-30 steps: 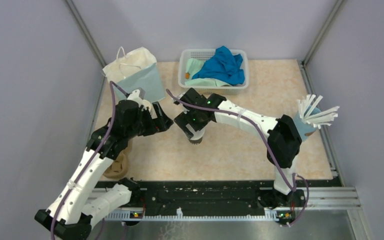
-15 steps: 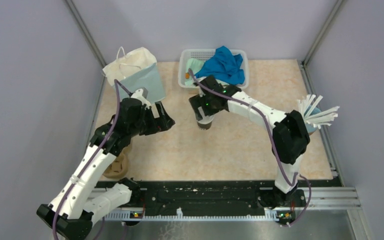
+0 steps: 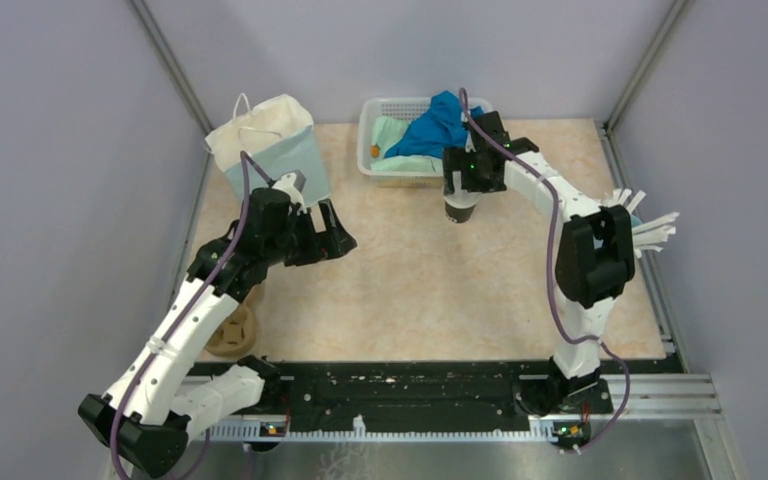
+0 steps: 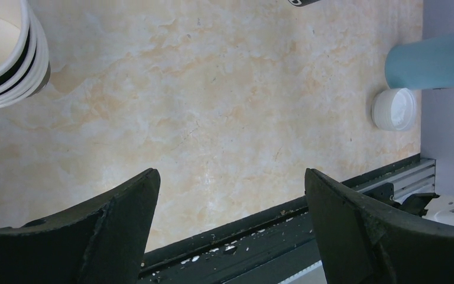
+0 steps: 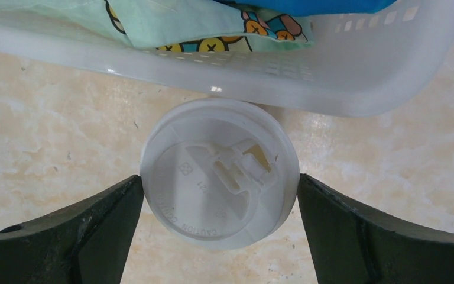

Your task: Pack the takeout coffee

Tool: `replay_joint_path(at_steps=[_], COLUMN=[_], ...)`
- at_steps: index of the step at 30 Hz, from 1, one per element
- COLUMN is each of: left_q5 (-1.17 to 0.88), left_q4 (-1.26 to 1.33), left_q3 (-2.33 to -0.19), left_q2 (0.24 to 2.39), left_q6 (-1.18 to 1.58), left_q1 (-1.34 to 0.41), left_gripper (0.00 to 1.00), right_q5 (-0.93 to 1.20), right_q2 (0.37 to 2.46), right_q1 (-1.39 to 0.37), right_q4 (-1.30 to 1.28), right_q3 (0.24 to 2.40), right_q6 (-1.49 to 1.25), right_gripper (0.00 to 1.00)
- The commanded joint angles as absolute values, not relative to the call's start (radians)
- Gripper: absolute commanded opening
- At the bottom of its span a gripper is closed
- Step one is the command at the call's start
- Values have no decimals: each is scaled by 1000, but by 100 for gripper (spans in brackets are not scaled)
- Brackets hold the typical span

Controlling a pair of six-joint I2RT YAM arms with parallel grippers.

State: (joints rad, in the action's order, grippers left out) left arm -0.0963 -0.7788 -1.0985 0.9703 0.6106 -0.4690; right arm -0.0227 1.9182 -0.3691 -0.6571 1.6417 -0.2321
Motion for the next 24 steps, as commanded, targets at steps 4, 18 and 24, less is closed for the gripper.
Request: replay_joint_path(at_steps=[4, 18, 24], left_q5=[-126, 65, 262], left_q4=[-725, -949, -1111], left_q3=[-1163, -1451, -1632], left_q2=[994, 1159, 1279], left_q6=[583, 526, 433], left_q1=[-469, -469, -454], left_gripper=[98, 98, 88], right_q5=[10, 14, 182], right_q2=[1955, 1906, 1676], right_q1=[-357, -350, -351], right_q4=[-784, -972, -952], right_q3=[1747, 1982, 1736], right_q6=[-230, -222, -235], right_gripper=[99, 99, 98])
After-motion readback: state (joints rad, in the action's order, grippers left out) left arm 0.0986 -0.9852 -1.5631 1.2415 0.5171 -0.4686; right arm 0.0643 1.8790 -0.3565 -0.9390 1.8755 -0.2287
